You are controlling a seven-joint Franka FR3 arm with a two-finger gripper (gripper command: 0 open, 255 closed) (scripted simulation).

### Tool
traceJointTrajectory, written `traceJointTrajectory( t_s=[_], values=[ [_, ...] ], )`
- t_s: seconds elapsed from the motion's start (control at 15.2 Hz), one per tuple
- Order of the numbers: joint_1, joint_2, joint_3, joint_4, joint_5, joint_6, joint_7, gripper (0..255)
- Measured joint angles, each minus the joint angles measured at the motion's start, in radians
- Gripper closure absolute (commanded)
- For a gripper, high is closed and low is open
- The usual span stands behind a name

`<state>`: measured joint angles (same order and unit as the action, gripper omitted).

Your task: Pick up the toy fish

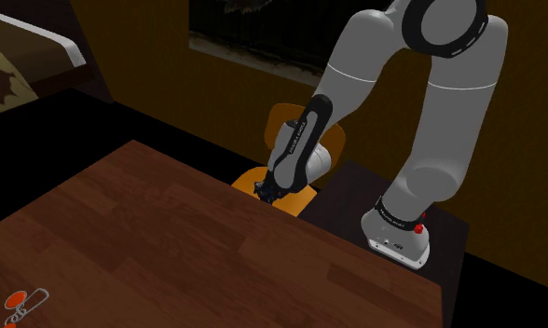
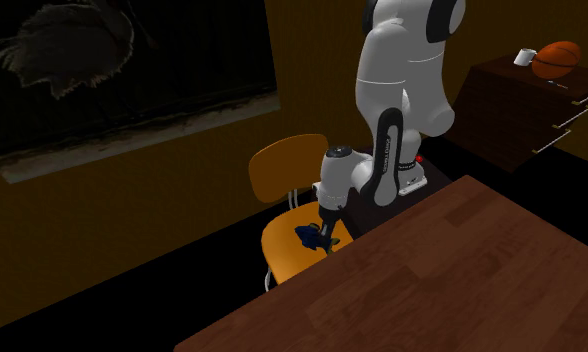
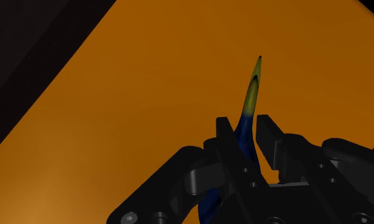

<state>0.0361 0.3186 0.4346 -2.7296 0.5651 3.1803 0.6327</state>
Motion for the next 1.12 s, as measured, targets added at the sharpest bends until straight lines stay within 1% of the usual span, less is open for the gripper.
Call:
traceJointTrajectory(
  t_s=[0.2, 0.53, 0.73, 1.12],
  values=[
    [0.007, -0.026, -0.005, -0.007, 0.001, -0.020, 0.006, 255],
    [0.030, -0.130, -0.027, -0.029, -0.009, -0.103, 0.035, 255],
    [0.047, -0.195, -0.044, -0.040, -0.029, -0.157, 0.065, 255],
    [0.047, -0.314, -0.057, -0.056, -0.061, -0.261, 0.103, 255]
  ],
)
